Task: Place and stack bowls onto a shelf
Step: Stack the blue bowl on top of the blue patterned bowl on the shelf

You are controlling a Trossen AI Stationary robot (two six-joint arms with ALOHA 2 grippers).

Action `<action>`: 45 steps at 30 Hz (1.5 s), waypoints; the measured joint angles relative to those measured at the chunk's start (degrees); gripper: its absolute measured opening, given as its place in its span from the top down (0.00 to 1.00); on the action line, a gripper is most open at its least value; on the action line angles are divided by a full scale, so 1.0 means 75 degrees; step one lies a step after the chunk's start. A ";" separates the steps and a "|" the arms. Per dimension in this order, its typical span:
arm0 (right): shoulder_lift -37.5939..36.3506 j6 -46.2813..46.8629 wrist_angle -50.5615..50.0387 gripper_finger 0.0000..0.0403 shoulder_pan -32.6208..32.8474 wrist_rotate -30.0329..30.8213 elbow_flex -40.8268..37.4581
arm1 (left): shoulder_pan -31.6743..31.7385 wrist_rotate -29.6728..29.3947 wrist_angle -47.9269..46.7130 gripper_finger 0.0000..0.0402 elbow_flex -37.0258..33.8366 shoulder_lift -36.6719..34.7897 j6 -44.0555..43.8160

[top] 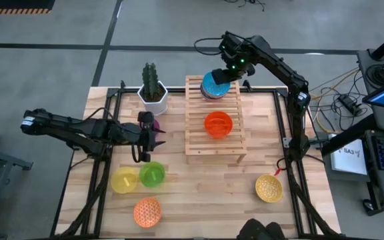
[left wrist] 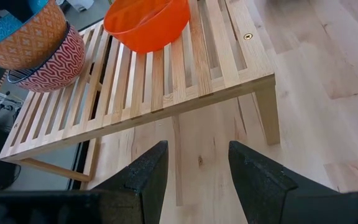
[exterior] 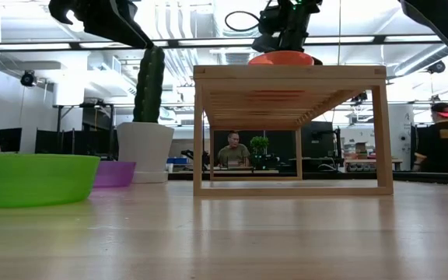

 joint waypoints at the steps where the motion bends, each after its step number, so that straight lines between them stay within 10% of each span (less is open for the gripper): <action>1: 0.0000 -0.0001 0.0014 0.96 0.0000 0.0013 -0.0020 | 0.0000 0.0000 0.0000 0.62 0.0000 0.0000 0.0000; 20: -0.0269 -0.0649 0.0371 0.80 -0.0055 0.0074 -0.0080 | 0.0000 0.0006 0.0162 0.62 -0.0012 0.0000 0.0000; 28: -0.1176 -0.2270 0.1530 0.86 0.0184 0.1043 -0.0594 | 0.0030 0.0018 0.2423 0.62 -0.0670 0.0002 0.0562; 45: -0.4943 -0.4191 1.0363 0.98 -0.0026 -0.0686 -0.8474 | 0.2173 0.1422 0.4889 0.67 -0.1041 0.0105 0.1806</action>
